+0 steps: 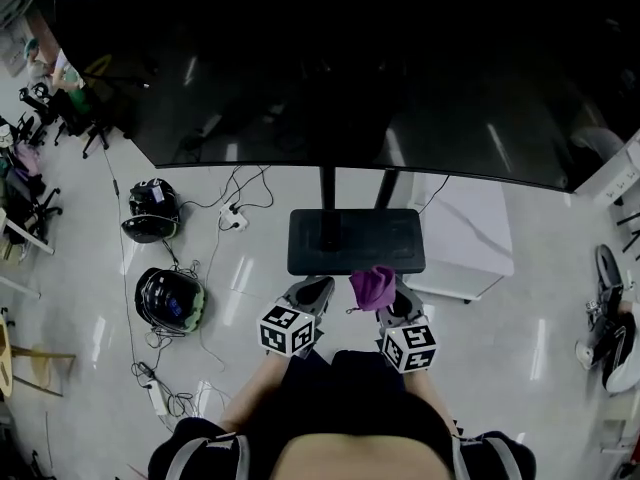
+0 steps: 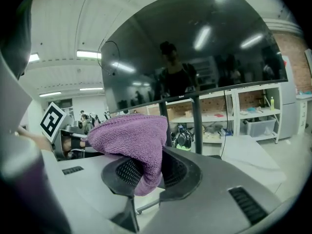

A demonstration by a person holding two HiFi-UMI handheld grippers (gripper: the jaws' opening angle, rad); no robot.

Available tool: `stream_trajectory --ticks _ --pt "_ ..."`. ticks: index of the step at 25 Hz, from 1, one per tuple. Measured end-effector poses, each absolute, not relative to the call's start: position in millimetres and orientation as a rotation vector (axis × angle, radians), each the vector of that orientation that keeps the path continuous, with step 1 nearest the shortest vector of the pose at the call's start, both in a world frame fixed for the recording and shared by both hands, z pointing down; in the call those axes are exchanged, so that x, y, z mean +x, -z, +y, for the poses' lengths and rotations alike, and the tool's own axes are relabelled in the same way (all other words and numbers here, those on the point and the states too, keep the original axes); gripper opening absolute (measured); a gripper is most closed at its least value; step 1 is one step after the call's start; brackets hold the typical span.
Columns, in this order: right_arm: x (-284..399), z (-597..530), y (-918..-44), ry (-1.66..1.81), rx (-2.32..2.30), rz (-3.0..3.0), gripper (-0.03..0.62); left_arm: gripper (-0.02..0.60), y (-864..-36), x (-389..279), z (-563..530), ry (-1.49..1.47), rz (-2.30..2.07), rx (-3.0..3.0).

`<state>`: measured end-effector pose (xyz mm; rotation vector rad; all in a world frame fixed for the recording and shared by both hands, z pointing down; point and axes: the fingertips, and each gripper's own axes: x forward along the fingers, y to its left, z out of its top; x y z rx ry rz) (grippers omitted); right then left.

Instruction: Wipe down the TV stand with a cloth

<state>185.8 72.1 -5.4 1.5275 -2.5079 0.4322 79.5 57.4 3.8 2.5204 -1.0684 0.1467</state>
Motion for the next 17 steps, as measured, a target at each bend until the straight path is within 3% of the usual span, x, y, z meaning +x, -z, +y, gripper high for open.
stream_trajectory --ticks 17 --pt "155 76 -7 -0.516 1.315 -2.584 0.087 0.006 -29 59 89 -0.148 -1.221 2.421"
